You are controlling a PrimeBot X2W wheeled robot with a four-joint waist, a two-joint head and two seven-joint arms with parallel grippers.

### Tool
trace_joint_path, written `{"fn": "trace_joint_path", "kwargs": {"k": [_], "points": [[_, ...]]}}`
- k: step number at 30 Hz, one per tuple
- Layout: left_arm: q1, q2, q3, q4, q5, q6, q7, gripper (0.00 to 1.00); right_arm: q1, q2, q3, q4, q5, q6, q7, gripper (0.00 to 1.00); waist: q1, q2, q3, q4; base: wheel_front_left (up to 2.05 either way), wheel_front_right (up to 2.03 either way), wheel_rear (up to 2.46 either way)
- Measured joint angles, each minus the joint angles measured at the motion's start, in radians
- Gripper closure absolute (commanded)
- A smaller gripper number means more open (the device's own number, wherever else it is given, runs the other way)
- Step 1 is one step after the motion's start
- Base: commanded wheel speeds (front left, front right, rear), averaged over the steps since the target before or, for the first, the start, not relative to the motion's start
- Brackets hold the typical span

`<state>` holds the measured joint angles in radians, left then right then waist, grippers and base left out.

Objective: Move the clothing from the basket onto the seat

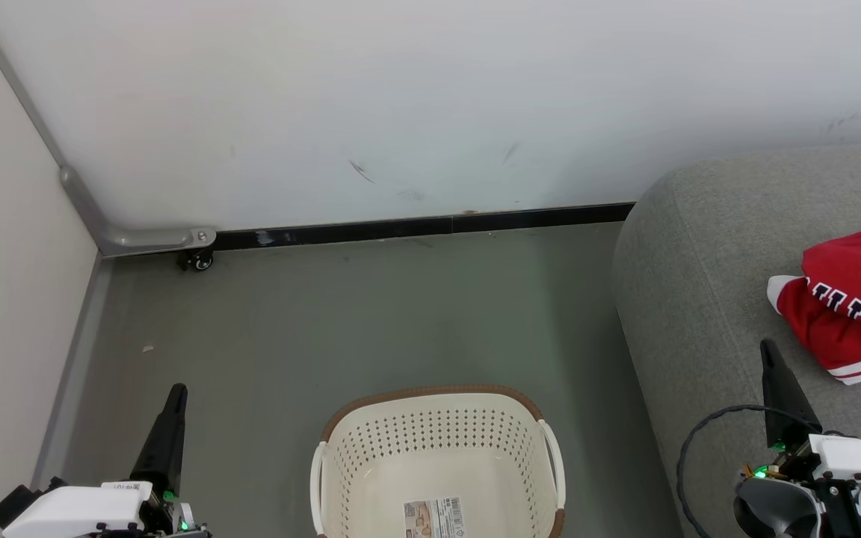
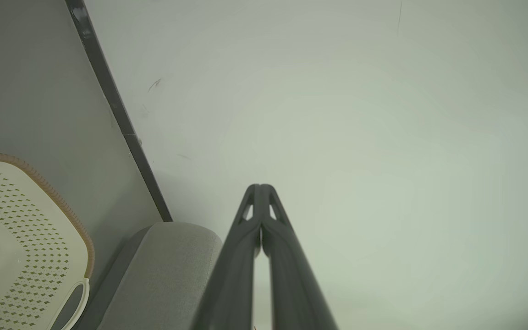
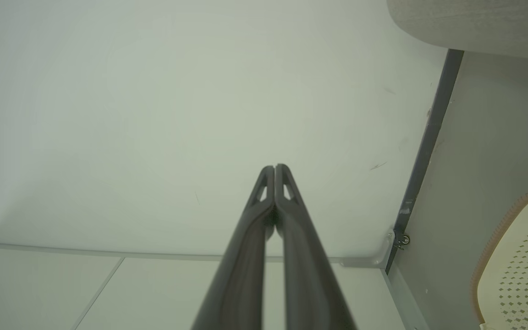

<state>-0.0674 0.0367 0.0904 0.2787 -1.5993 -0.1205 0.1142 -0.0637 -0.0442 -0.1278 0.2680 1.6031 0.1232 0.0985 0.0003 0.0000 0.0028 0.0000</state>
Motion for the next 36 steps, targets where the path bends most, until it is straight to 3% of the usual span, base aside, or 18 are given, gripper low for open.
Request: {"fn": "trace_joint_path", "kwargs": {"k": [36], "points": [[0.0, 0.0, -0.001, -0.001, 0.0, 0.0, 0.0, 1.0, 0.0, 0.0, -0.001, 0.0, 0.0, 0.0, 0.003, 1.0, -0.0001, 0.0, 0.0, 0.0, 0.0, 0.0, 0.0]]}}
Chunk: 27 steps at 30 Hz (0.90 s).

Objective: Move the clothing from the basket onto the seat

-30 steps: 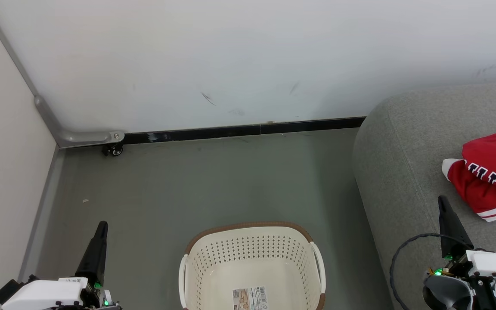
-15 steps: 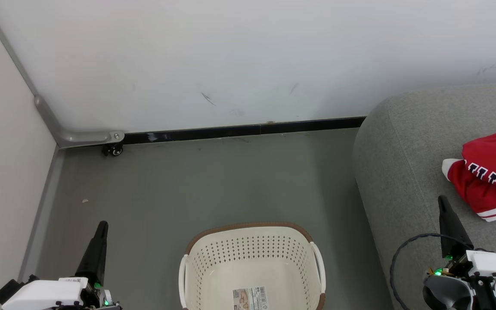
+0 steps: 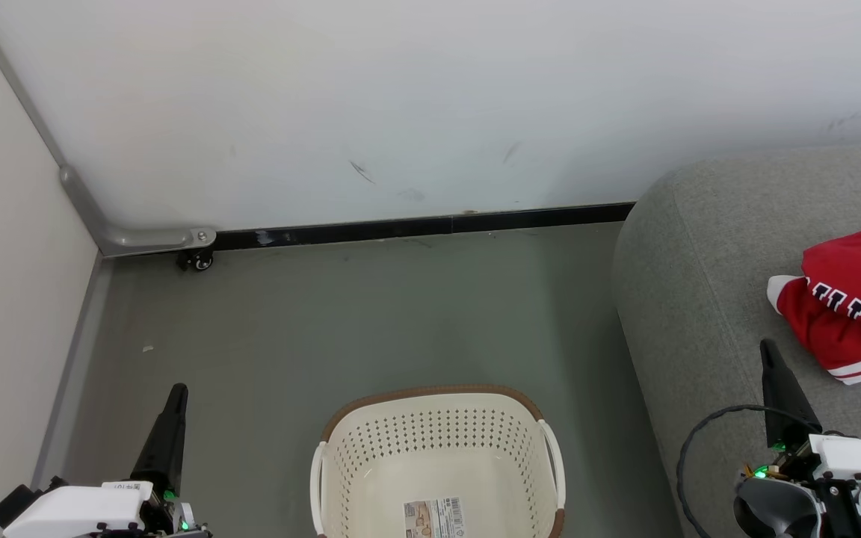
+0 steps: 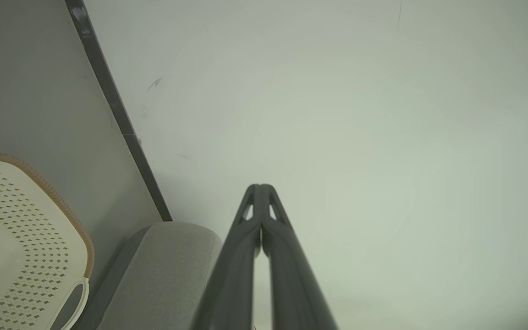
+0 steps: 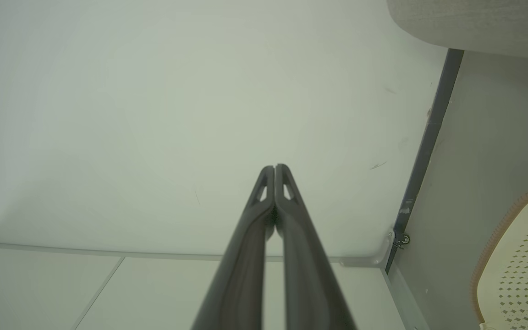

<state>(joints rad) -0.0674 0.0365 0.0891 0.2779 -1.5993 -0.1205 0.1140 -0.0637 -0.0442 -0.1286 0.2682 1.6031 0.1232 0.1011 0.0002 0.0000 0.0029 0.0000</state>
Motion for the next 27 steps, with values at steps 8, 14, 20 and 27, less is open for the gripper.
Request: {"fn": "trace_joint_path", "kwargs": {"k": [8, 14, 20, 27], "points": [[0.0, 0.0, 0.0, 0.0, 0.0, 0.0, 0.0, 1.0, 0.0, 0.0, 0.0, 0.0, 0.0, 0.0, 0.0, 1.0, 0.0, 0.0, 0.0, 0.0, 0.0, 0.0, 0.0], [0.0, 0.0, 0.0, 0.0, 0.0, 0.0, 0.0, 1.0, 0.0, 0.0, 0.0, 0.0, 0.0, 0.0, 0.0, 1.0, 0.0, 0.0, 0.0, 0.0, 0.0, 0.0, 0.0], [0.0, 0.0, 0.0, -0.001, 0.0, 0.0, 0.0, 1.0, 0.0, 0.0, 0.0, 0.0, 0.0, 0.0, 0.0, 1.0, 0.0, 0.0, 0.0, 0.0, 0.0, 0.0, 0.0], [0.0, 0.0, 0.0, -0.001, 0.0, 0.0, 0.0, 1.0, 0.0, 0.0, 0.0, 0.0, 0.0, 0.0, 0.0, 1.0, 0.0, 0.0, 0.0, 0.0, 0.0, 0.0, 0.0]]}}
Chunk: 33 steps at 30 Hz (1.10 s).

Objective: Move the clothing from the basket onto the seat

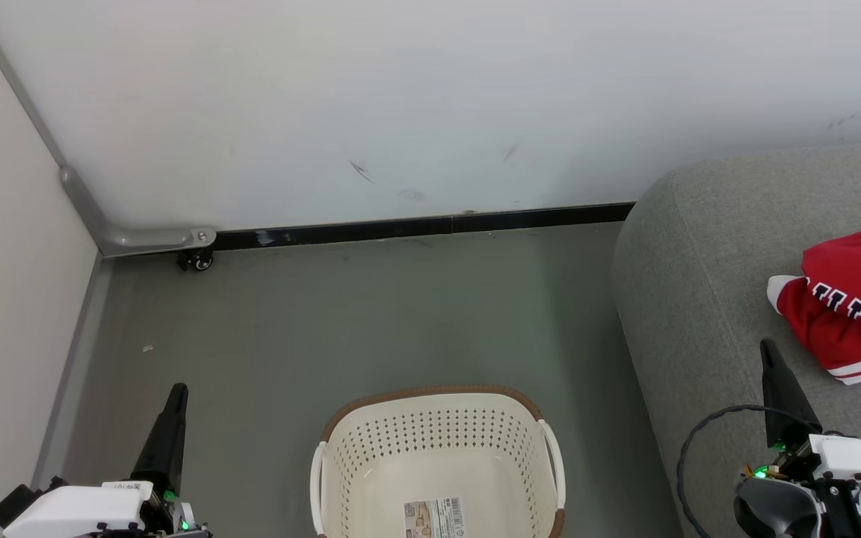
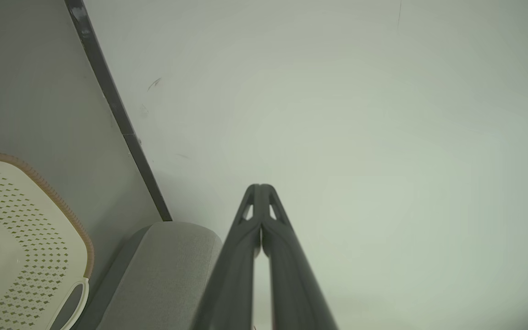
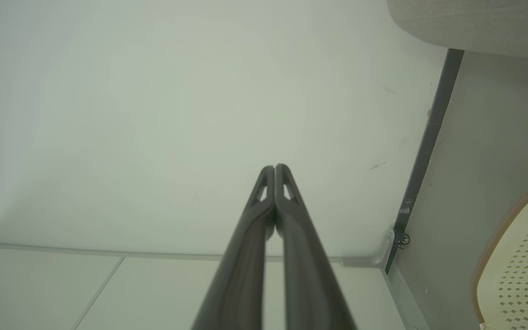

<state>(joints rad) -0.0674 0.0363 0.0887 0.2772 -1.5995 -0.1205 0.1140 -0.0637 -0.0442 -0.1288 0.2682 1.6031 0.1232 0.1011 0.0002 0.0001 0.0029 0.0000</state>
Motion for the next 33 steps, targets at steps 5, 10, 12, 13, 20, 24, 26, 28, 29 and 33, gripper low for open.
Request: {"fn": "trace_joint_path", "kwargs": {"k": [5, 10, 12, 13, 20, 24, 26, 28, 29, 33], "points": [[0.0, 0.0, 0.0, 0.0, 0.0, 0.0, 0.0, 1.0, 0.0, 0.0, 0.0, 0.0, 0.0, 0.0, 0.0, 1.0, 0.0, 0.0, 0.0, 0.0, 0.0, 0.0, 0.0], [0.0, 0.0, 0.0, 0.0, 0.0, 0.0, 0.0, 1.0, 0.0, 0.0, 0.0, 0.0, 0.0, 0.0, 0.0, 1.0, 0.0, 0.0, 0.0, 0.0, 0.0, 0.0, 0.0], [0.0, 0.0, 0.0, 0.0, 0.0, 0.0, 0.0, 1.0, 0.0, 0.0, 0.0, 0.0, 0.0, 0.0, 0.0, 1.0, 0.0, 0.0, 0.0, 0.0, 0.0, 0.0, 0.0], [0.0, 0.0, 0.0, 0.0, 0.0, 0.0, 0.0, 1.0, 0.0, 0.0, 0.0, 0.0, 0.0, 0.0, 0.0, 1.0, 0.0, 0.0, 0.0, 0.0, 0.0, 0.0, 0.0], [0.0, 0.0, 0.0, 0.0, 0.0, 0.0, 0.0, 1.0, 0.0, 0.0, 0.0, 0.0, 0.0, 0.0, 0.0, 1.0, -0.0001, 0.0, 0.0, 0.0, 0.0, 0.0, 0.0], [0.0, 0.0, 0.0, 0.0, 0.0, 0.0, 0.0, 1.0, 0.0, 0.0, 0.0, 0.0, 0.0, 0.0, 0.0, 1.0, -0.0001, 0.0, 0.0, 0.0, 0.0, 0.0, 0.0], [0.0, 0.0, 0.0, 0.0, 0.0, 0.0, 0.0, 1.0, 0.0, 0.0, 0.0, 0.0, 0.0, 0.0, 0.0, 1.0, 0.0, 0.0, 0.0, 0.0, 0.0, 0.0, 0.0], [0.0, 0.0, 0.0, 0.0, 0.0, 0.0, 0.0, 1.0, 0.0, 0.0, 0.0, 0.0, 0.0, 0.0, 0.0, 1.0, -0.0001, 0.0, 0.0, 0.0, 0.0, 0.0, 0.0], [0.0, 0.0, 0.0, 0.0, 0.0, 0.0, 0.0, 1.0, 0.0, 0.0, 0.0, 0.0, 0.0, 0.0, 0.0, 1.0, 0.0, 0.0, 0.0, 0.0, 0.0, 0.0, 0.0], [0.0, 0.0, 0.0, -0.001, 0.0, 0.0, 0.0, 1.0, 0.0, 0.0, 0.0, 0.0, 0.0, 0.0, 0.0, 1.0, 0.0, 0.0, 0.0, 0.0, 0.0, 0.0, 0.0]]}}
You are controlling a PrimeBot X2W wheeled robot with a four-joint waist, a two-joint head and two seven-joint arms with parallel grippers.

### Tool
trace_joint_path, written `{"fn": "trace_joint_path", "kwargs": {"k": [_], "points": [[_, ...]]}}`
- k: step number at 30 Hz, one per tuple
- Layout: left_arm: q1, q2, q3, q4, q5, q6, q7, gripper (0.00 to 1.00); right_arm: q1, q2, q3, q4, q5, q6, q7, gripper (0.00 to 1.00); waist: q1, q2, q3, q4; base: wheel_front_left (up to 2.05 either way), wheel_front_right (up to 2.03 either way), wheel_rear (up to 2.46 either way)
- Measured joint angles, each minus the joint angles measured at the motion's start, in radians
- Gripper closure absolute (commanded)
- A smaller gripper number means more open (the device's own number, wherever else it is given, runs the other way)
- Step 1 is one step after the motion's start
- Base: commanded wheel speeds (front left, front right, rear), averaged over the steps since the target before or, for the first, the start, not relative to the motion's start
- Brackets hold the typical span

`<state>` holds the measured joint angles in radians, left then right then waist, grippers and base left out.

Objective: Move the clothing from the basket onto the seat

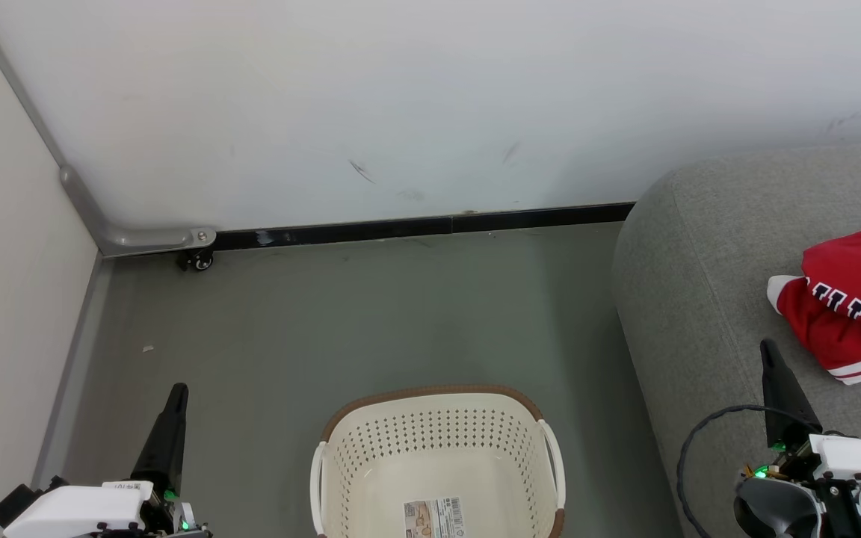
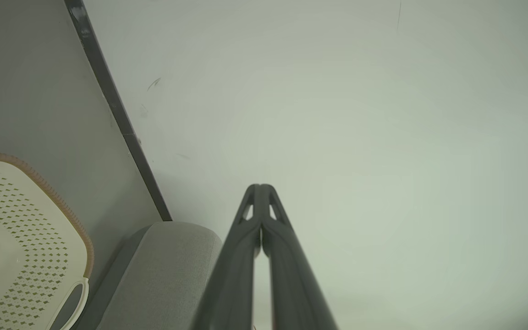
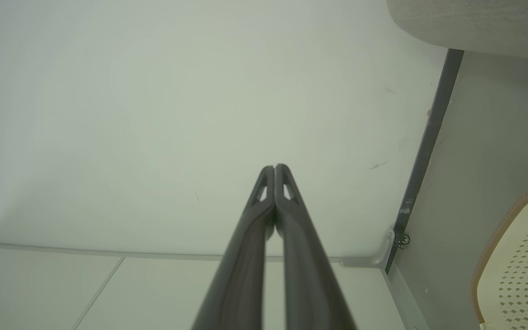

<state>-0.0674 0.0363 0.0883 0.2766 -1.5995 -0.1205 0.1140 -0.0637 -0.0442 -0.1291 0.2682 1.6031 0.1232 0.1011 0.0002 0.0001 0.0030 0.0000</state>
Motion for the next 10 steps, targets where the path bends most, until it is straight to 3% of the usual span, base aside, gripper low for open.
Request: {"fn": "trace_joint_path", "kwargs": {"k": [10], "points": [[0.0, 0.0, 0.0, 0.0, 0.0, 0.0, 0.0, 1.0, 0.0, 0.0, 0.0, 0.0, 0.0, 0.0, 0.0, 1.0, -0.0001, 0.0, 0.0, 0.0, 0.0, 0.0, 0.0]]}}
